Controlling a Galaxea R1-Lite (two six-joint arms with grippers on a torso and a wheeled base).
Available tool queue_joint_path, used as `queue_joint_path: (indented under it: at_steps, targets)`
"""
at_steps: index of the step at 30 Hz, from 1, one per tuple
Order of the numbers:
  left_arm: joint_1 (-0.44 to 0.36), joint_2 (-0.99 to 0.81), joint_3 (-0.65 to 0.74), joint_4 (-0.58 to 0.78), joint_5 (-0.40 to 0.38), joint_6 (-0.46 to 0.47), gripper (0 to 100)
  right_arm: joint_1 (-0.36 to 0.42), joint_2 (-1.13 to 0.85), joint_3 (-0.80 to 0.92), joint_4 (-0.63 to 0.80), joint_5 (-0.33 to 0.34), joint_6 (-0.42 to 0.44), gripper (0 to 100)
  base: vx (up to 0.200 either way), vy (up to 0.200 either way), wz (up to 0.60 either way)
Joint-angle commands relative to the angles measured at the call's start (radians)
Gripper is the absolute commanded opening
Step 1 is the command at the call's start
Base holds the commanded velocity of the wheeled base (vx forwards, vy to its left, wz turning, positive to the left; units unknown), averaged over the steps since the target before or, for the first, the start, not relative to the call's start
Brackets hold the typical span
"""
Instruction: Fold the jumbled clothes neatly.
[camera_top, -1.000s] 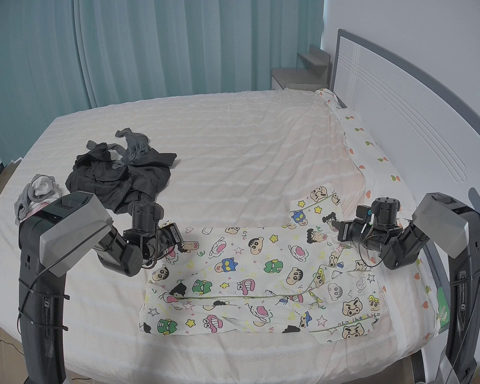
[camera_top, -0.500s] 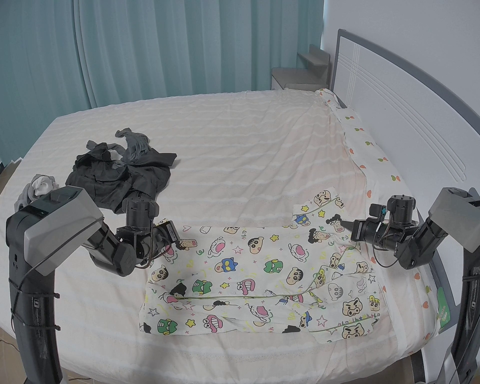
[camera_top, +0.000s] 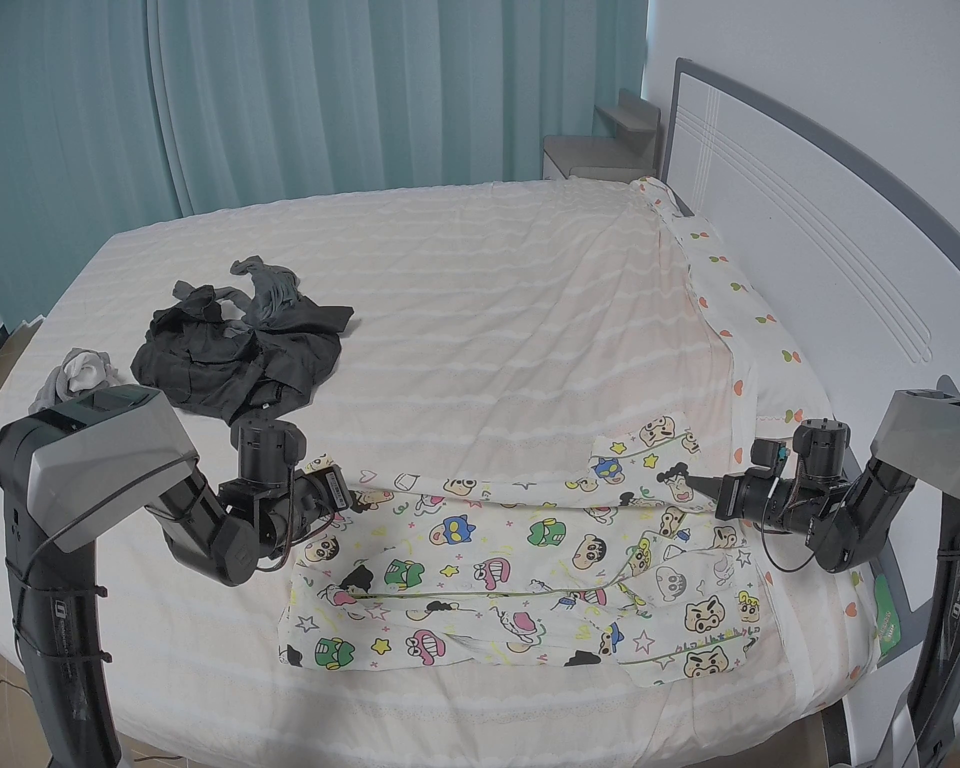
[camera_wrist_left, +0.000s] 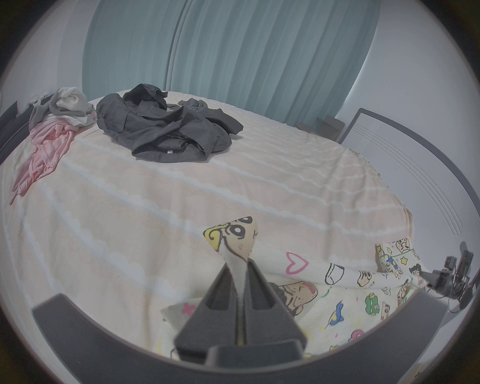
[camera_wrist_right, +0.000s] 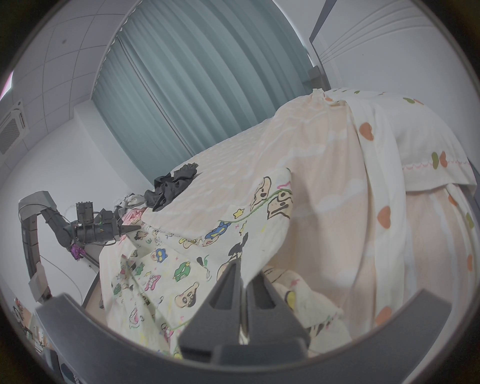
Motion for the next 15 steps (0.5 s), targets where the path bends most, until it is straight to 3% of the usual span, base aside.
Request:
queue_joint_path:
  at_steps: [1,7,15]
  targets:
    - [-0.001,-0.027,0.071,-0.038,-0.003,0.01,0,-0.004,-0.068,0.088,-0.002,0.037,-0.004,0,0.0,0.0,0.0]
    - [-0.001,-0.049,0.125,-0.056,-0.009,0.015,0,-0.015,-0.075,0.168,-0.003,0.065,-0.073,0,0.0,0.0,0.0]
    - [-0.001,-0.086,0.24,-0.061,-0.074,0.039,0,-0.038,-0.074,0.275,-0.003,0.103,-0.165,0,0.0,0.0,0.0]
